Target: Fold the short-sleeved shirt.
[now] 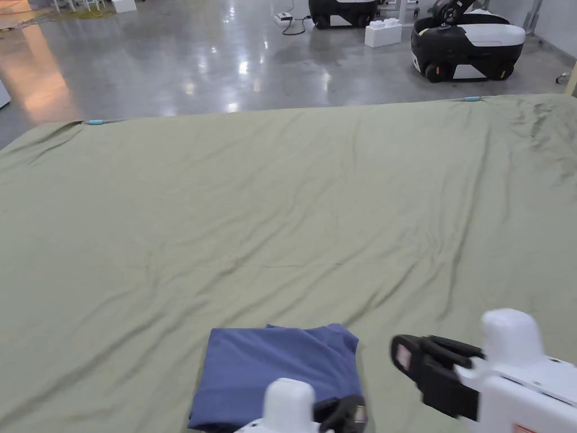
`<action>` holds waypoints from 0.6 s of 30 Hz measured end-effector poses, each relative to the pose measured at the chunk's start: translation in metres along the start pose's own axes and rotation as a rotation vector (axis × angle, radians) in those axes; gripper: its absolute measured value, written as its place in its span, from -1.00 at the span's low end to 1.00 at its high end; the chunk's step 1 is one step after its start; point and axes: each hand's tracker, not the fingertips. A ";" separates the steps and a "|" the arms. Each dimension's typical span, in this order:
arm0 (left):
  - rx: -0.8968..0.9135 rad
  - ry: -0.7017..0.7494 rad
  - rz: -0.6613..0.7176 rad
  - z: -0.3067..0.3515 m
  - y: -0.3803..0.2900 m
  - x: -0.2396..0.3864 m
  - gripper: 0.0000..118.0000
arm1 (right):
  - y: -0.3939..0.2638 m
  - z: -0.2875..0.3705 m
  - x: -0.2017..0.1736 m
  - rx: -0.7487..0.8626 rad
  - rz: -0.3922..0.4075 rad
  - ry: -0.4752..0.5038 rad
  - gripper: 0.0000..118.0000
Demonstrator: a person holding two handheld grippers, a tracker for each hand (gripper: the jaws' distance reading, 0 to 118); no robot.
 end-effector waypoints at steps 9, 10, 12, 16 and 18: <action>-0.049 -0.336 0.549 0.099 0.054 -0.133 0.38 | -0.118 -0.196 0.092 -0.389 -0.796 0.537 -0.94; -0.047 -0.326 0.549 0.098 0.060 -0.140 0.38 | -0.127 -0.195 0.107 -0.281 -0.878 0.649 -0.94; -0.064 -0.271 0.549 0.088 0.077 -0.161 0.38 | -0.115 -0.176 0.109 -0.193 -0.789 0.581 -0.94; -0.142 -0.102 0.607 0.040 0.091 -0.206 0.46 | -0.107 -0.171 0.108 -0.301 -0.785 0.534 -0.94; -0.282 0.028 0.621 0.006 0.084 -0.226 0.46 | -0.101 -0.165 0.099 -0.315 -0.751 0.482 -0.94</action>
